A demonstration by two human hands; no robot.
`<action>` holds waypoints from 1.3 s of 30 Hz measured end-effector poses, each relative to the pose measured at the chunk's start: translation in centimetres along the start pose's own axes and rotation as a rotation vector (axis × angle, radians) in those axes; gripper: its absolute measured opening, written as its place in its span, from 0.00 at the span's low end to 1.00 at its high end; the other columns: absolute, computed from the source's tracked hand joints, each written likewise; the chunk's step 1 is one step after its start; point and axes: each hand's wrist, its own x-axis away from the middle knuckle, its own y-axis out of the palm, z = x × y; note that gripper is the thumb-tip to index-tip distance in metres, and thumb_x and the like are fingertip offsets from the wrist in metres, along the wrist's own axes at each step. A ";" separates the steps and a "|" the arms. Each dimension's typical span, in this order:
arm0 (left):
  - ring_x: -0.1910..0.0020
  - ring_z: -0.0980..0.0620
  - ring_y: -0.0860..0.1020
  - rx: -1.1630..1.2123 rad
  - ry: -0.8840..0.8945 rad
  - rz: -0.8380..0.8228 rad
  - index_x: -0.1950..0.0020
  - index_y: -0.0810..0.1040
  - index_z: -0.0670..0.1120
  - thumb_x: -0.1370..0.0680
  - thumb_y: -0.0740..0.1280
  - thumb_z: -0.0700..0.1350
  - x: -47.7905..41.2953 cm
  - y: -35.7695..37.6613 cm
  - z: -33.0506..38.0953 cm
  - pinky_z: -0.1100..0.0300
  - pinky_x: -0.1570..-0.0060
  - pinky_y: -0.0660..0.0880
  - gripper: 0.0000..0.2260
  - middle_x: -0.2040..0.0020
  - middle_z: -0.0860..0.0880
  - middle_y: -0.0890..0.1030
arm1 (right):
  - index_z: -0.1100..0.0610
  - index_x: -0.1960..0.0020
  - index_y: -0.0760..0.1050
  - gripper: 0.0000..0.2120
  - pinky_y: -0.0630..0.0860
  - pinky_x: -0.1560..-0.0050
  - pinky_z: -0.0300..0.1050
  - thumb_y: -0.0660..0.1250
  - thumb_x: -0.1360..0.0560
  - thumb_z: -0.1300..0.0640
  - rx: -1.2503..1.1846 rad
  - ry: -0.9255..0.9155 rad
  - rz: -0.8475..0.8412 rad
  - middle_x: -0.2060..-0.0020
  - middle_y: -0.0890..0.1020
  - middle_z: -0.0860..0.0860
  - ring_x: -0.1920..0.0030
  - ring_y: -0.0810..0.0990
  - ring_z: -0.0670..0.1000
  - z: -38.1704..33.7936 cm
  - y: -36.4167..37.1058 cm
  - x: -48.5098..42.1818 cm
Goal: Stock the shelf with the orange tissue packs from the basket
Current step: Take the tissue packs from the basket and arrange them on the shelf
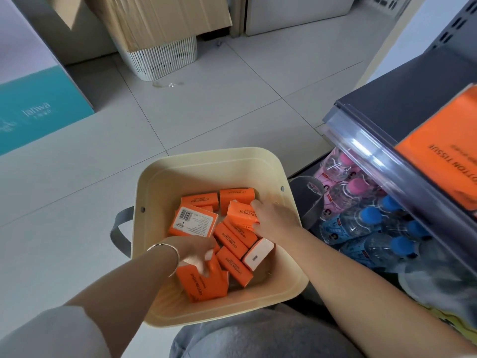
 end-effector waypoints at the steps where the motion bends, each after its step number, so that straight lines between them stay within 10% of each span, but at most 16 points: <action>1: 0.37 0.45 0.71 -0.041 -0.005 0.003 0.31 0.64 0.48 0.28 0.73 0.46 0.1 0.1 0.5 0.53 0.41 0.71 0.29 0.36 0.46 0.73 | 0.56 0.41 0.67 0.12 0.70 0.64 0.46 0.62 0.22 0.55 -0.003 -0.004 0.000 0.51 0.76 0.54 0.55 0.77 0.54 -0.1 -0.1 0.0; 9: 0.39 0.44 0.73 -0.488 -0.110 0.104 0.34 0.69 0.47 0.25 0.69 0.44 0.4 -0.6 2.6 0.50 0.42 0.71 0.21 0.39 0.47 0.75 | 0.56 0.40 0.68 0.13 0.75 0.59 0.49 0.62 0.23 0.55 -0.047 0.024 -0.011 0.48 0.74 0.54 0.55 0.76 0.54 0.4 -1.3 0.6; 25: 0.43 0.43 0.75 0.291 0.042 0.906 0.36 0.70 0.43 0.26 0.65 0.41 15.3 -8.3 3.8 0.57 0.52 0.72 0.18 0.41 0.43 0.76 | 0.58 0.42 0.69 0.14 0.72 0.54 0.48 0.64 0.26 0.57 -0.214 0.348 0.264 0.46 0.78 0.56 0.45 0.78 0.59 -1.9 -13.3 8.0; 39: 0.52 0.47 0.75 0.553 0.357 0.995 0.34 0.69 0.41 0.26 0.69 0.39 27.3 -5.8 9.7 0.57 0.69 0.77 0.22 0.45 0.42 0.76 | 0.55 0.40 0.70 0.16 0.75 0.48 0.51 0.67 0.26 0.55 -0.004 0.247 0.477 0.44 0.75 0.56 0.42 0.74 0.60 -6.6 -23.8 19.2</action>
